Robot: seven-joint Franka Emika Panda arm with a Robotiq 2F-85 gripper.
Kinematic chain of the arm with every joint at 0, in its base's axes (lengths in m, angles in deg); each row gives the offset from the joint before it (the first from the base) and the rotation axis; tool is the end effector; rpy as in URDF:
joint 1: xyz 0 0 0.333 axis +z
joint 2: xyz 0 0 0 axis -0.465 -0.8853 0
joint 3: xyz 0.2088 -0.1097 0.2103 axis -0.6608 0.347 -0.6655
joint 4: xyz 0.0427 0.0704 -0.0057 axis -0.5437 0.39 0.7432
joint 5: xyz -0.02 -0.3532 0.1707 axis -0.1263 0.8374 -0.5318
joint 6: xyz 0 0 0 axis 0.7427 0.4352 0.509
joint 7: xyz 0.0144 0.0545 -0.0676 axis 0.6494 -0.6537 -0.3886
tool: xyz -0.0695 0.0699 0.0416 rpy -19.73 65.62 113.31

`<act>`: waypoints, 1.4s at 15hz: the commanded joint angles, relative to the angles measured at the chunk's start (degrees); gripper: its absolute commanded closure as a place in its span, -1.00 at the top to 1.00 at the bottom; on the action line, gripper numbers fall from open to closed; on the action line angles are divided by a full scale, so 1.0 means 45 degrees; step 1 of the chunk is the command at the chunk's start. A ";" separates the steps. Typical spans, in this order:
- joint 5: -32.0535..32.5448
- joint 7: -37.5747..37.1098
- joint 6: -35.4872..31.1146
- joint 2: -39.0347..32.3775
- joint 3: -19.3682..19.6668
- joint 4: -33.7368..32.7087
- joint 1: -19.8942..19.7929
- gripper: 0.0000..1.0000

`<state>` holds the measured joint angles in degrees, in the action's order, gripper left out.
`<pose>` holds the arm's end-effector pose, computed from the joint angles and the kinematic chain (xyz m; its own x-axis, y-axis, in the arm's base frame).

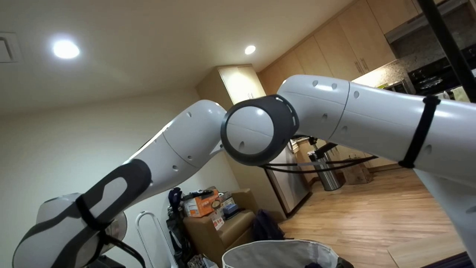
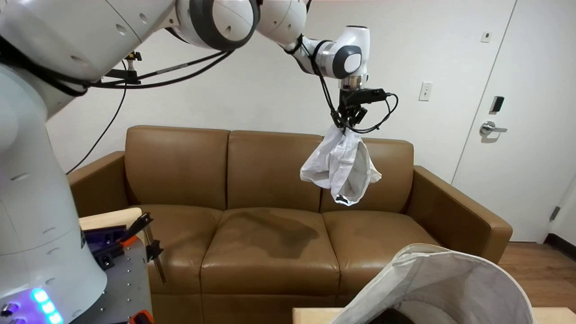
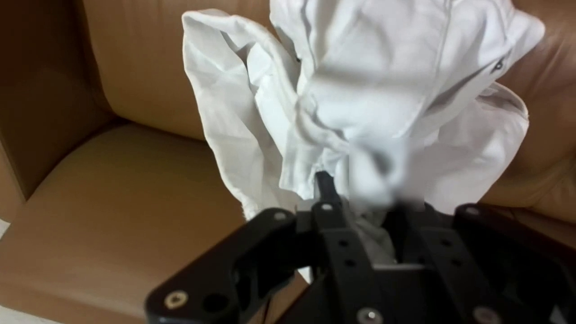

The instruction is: Remove the white clothing from the laundry bag and place it on the sofa

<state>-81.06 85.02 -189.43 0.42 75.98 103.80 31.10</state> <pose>0.7845 0.1235 0.3670 0.3308 0.9158 0.2279 0.9064 -0.3755 0.1933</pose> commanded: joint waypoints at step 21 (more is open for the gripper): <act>0.1145 -0.0133 -0.6108 -0.5348 -0.0734 0.1726 0.2690 -0.78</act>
<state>-79.80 85.68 -211.43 -19.17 71.49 112.15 41.10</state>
